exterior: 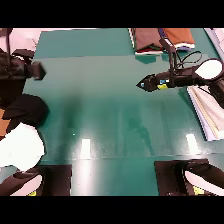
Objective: Fold the shirts.
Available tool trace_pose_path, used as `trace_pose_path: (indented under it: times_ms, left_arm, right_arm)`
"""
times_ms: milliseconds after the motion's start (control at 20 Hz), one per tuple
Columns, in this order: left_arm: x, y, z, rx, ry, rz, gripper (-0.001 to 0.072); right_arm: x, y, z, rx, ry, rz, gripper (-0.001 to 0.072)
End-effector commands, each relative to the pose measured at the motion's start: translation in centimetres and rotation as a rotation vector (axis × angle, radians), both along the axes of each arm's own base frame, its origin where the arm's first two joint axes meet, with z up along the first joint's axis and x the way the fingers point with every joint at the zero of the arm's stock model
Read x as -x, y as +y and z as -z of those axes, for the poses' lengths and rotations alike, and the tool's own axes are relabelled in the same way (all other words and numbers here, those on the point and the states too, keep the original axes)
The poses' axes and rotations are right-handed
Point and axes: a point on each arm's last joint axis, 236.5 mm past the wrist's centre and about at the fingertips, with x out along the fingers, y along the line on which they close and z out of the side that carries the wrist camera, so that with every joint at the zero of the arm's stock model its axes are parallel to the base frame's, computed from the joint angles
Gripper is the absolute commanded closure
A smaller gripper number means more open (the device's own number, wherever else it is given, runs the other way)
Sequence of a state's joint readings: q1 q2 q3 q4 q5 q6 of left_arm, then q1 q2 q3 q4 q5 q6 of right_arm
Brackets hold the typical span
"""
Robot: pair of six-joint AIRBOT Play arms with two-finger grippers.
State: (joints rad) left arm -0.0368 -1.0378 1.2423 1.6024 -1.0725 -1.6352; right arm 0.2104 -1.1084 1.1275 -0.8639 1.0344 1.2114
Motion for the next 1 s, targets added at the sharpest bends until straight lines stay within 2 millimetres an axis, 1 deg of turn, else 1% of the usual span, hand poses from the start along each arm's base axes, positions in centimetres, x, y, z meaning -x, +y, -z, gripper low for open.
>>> trace_pose_path:
  times_ms: [0, 100, 150, 250, 350, 450, 500, 550, 600, 650, 700, 750, 800, 850, 900, 950]
  left_arm:
    - [3.4, 8.8, 7.8, -0.029, 0.169, -0.221, 0.0086]
    - [4.3, 10.6, 11.3, -0.023, 0.196, -0.268, 0.0086]
    - [4.6, 11.0, 12.6, -0.02, 0.209, -0.28, 0.0086]
    - [4.8, 11.2, 15.0, -0.016, 0.249, -0.282, 0.0085]
    - [4.9, 11.2, 16.5, -0.011, 0.291, -0.28, 0.0086]
    - [5.0, 11.1, 17.1, -0.009, 0.309, -0.28, 0.0087]
    - [5.0, 11.1, 17.0, -0.009, 0.309, -0.28, 0.0125]
    - [5.1, 11.1, 17.0, -0.01, 0.314, -0.278, 0.0336]
    - [5.1, 11.1, 16.9, -0.01, 0.316, -0.279, 0.0519]
    - [4.9, 11.1, 16.4, -0.008, 0.312, -0.28, 0.0656]
    - [4.5, 11.2, 15.2, -0.008, 0.288, -0.282, 0.0685]
    - [3.7, 11.2, 13.0, -0.005, 0.232, -0.284, 0.0685]
    - [2.7, 11.2, 9.8, 0.0, 0.15, -0.282, 0.0685]
    - [1.7, 10.8, 5.3, 0.005, 0.034, -0.26, 0.0685]
    - [1.1, 10.0, 0.4, 0.015, -0.084, -0.235, 0.0686]
    - [1.1, 8.9, -4.7, 0.015, -0.202, -0.201, 0.0686]
  right_arm:
    - [-0.1, 0.0, -0.1, -0.001, -0.003, 0.002, 0.0691]
    - [-0.2, 0.0, -0.1, -0.001, -0.006, 0.004, 0.0691]
    - [-0.2, 0.0, -0.1, -0.001, -0.006, 0.004, 0.0692]
    - [-0.2, 0.0, -0.1, -0.002, -0.006, 0.005, 0.0691]
    - [-0.3, 0.0, -0.2, -0.003, -0.011, 0.009, 0.0691]
    - [-0.3, 0.0, -0.2, -0.003, -0.011, 0.009, 0.0691]
    - [-0.3, 0.0, -0.2, -0.003, -0.011, 0.009, 0.0691]
    - [-0.3, 0.0, -0.2, -0.003, -0.011, 0.009, 0.0691]
    - [-0.4, 0.0, -0.2, -0.004, -0.014, 0.011, 0.0691]
    - [-0.5, -0.1, -0.4, -0.005, -0.02, 0.016, 0.0692]
    - [-0.7, -0.1, -0.8, -0.008, -0.033, 0.019, 0.0691]
    - [-1.0, 0.0, -1.7, -0.012, -0.053, 0.019, 0.0691]
    - [-1.4, 0.1, -3.1, -0.019, -0.086, 0.019, 0.0691]
    - [-1.9, 0.1, -5.1, -0.029, -0.133, 0.02, 0.0692]
    - [-2.4, 0.2, -7.5, -0.039, -0.187, 0.021, 0.0692]
    - [-2.7, 0.2, -9.8, -0.049, -0.239, 0.022, 0.0692]
